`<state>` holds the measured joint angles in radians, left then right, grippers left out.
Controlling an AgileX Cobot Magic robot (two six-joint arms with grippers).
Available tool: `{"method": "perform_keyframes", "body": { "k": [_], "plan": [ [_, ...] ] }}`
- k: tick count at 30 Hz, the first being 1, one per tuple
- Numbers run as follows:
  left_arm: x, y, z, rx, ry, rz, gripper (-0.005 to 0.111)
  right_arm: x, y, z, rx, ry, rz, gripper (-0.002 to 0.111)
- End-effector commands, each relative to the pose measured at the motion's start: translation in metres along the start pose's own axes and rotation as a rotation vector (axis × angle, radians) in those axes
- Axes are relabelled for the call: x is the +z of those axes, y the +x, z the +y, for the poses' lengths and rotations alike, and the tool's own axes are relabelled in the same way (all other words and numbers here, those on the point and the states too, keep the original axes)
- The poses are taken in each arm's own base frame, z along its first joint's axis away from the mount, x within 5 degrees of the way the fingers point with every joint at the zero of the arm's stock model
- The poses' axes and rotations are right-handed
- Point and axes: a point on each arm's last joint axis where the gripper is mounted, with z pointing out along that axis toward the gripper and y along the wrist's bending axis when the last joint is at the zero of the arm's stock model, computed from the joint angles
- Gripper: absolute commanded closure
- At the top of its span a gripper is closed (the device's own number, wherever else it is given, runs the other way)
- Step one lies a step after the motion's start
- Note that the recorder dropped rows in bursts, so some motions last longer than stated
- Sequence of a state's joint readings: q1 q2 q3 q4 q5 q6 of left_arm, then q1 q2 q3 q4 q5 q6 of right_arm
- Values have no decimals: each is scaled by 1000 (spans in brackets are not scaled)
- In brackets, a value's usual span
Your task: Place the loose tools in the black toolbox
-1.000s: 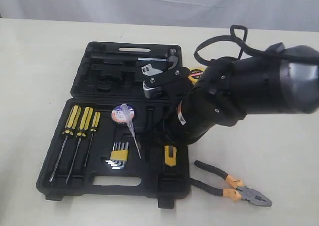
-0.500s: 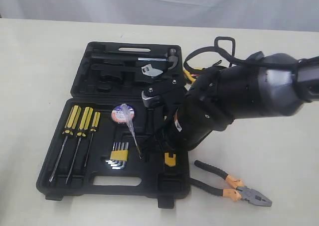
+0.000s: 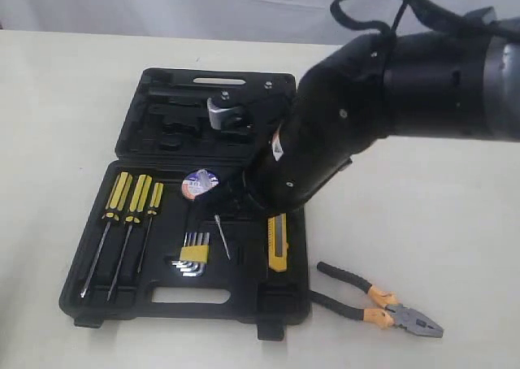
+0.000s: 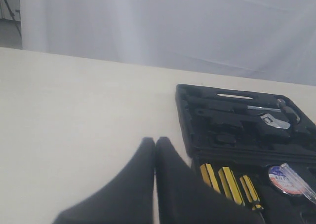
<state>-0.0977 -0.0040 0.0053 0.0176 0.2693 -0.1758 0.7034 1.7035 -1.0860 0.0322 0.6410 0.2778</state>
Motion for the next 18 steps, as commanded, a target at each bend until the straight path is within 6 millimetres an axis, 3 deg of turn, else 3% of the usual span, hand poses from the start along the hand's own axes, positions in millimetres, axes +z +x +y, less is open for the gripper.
{"method": "perform_keyframes", "body": {
  "k": [1, 3, 12, 18],
  "plan": [
    [0, -1, 0, 7, 4, 0, 107, -13, -14, 9, -47, -56, -30, 66],
    [0, -1, 0, 7, 4, 0, 107, -9, -14, 9, -51, -52, -6, 60],
    [0, -1, 0, 7, 4, 0, 107, 44, -10, 7, -97, -21, 118, 66],
    [0, -1, 0, 7, 4, 0, 107, 57, -15, 9, -85, -37, 89, 66]
  ]
}}
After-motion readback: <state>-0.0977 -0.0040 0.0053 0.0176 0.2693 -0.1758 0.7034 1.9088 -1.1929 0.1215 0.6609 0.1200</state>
